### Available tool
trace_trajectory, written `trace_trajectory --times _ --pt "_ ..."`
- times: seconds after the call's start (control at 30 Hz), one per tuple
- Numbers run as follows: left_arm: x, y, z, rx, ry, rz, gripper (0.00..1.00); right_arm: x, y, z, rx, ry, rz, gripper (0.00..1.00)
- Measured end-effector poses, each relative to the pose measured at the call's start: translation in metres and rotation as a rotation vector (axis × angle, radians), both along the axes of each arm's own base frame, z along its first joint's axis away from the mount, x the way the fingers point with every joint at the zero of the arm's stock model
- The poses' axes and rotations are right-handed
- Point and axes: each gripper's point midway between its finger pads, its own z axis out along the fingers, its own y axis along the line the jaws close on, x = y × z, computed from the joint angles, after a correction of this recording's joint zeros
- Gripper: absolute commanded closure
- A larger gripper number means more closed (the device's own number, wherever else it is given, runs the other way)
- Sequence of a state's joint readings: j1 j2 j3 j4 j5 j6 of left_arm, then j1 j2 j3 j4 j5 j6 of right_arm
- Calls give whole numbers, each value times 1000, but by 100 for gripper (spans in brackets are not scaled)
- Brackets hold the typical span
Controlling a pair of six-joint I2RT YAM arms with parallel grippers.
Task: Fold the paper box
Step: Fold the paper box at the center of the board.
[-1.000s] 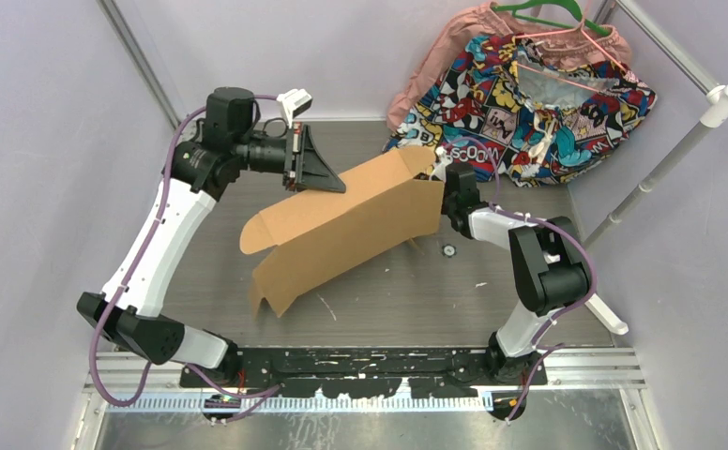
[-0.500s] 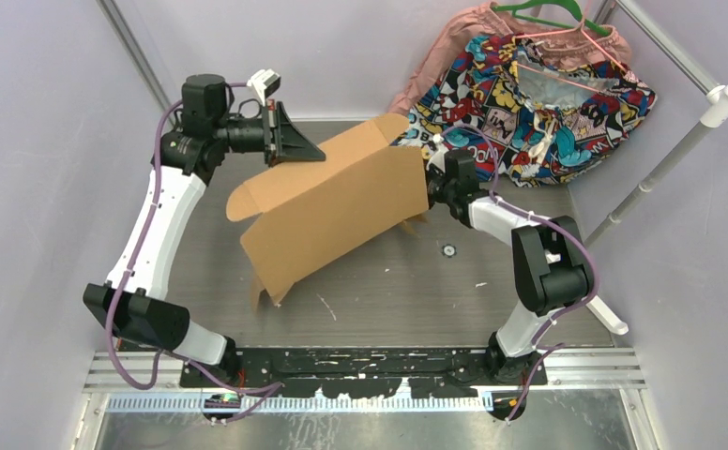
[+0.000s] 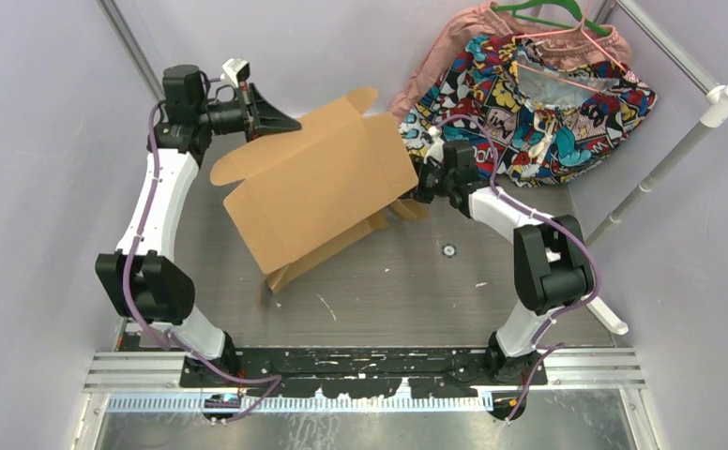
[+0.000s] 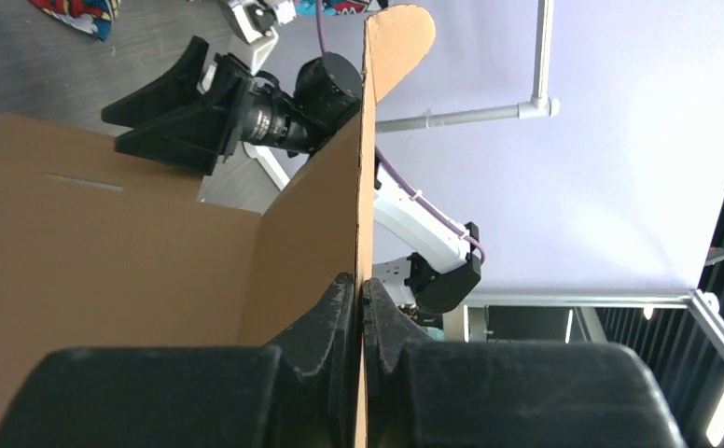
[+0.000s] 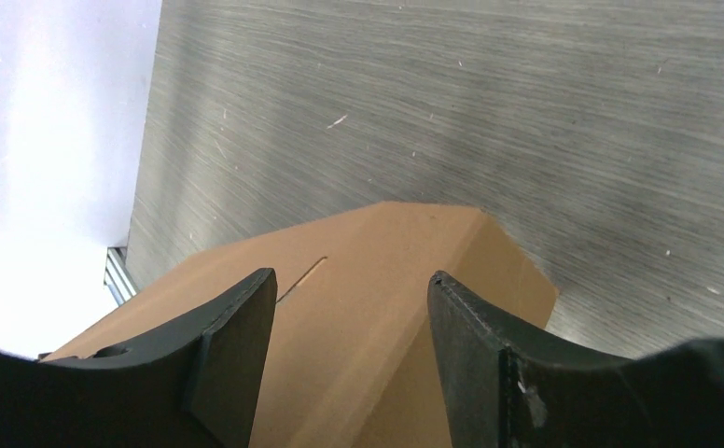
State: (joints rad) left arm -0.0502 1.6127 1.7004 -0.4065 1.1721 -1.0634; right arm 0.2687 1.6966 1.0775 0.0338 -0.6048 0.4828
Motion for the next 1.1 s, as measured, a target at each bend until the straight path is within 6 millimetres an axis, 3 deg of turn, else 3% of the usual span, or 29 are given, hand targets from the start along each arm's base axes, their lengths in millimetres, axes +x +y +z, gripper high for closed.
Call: trace_trajectory --times 0.4,0.7,1.1 --pt "38 42 -20 17 5 74 93 25 14 2 -7 8 20 35" --pt "45 47 -19 87 -78 63 92 26 16 -13 -18 46 25 34" --pt "56 54 -35 204 -136 69 92 24 14 -32 -23 54 18 31"
